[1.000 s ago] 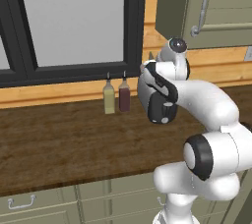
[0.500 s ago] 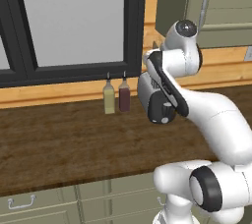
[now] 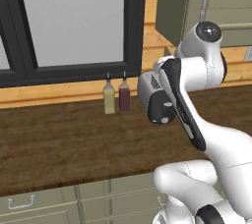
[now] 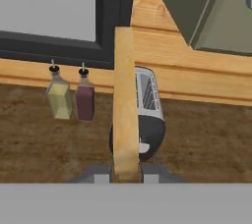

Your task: Start the toaster. Once the lever pops up, take the bread to the plate on the dining counter.

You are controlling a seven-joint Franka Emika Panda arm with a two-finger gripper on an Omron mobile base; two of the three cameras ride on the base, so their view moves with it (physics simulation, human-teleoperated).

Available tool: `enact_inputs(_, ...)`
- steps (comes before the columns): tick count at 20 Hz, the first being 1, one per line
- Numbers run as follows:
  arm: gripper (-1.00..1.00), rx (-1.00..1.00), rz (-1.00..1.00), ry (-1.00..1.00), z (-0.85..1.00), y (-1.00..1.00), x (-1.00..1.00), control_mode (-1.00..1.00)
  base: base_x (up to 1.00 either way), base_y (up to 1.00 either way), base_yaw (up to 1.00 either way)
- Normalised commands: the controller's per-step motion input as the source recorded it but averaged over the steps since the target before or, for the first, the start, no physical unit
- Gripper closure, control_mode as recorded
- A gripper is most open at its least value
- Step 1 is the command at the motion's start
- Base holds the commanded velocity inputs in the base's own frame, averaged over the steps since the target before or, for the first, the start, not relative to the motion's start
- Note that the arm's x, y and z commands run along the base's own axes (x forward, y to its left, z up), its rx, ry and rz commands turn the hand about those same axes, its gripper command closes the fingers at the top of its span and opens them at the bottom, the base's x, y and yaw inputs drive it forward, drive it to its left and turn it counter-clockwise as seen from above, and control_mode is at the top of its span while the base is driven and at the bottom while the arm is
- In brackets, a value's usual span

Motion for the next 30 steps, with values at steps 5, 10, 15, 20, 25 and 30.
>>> enact_inputs(5,1.0,0.02,-0.01,0.0,-0.03,-0.16,-1.0,-1.0,0.0,0.0,0.0)
enact_inputs(10,1.0,0.06,0.0,0.0,0.0,-0.53,-0.84,-1.0,0.0,0.0,0.0)
enact_inputs(15,1.0,0.04,0.0,0.0,-0.26,-0.21,-0.7,-1.0,0.0,0.0,0.0)
enact_inputs(20,1.0,0.03,0.0,0.12,-0.06,0.18,-0.28,-1.0,0.0,0.0,0.0)
enact_inputs(25,1.0,0.01,-0.03,0.15,-0.01,0.3,-0.04,-1.0,0.0,0.0,0.0)
enact_inputs(30,1.0,0.0,-0.01,0.07,-0.02,0.1,0.0,-1.0,0.0,0.0,0.0)
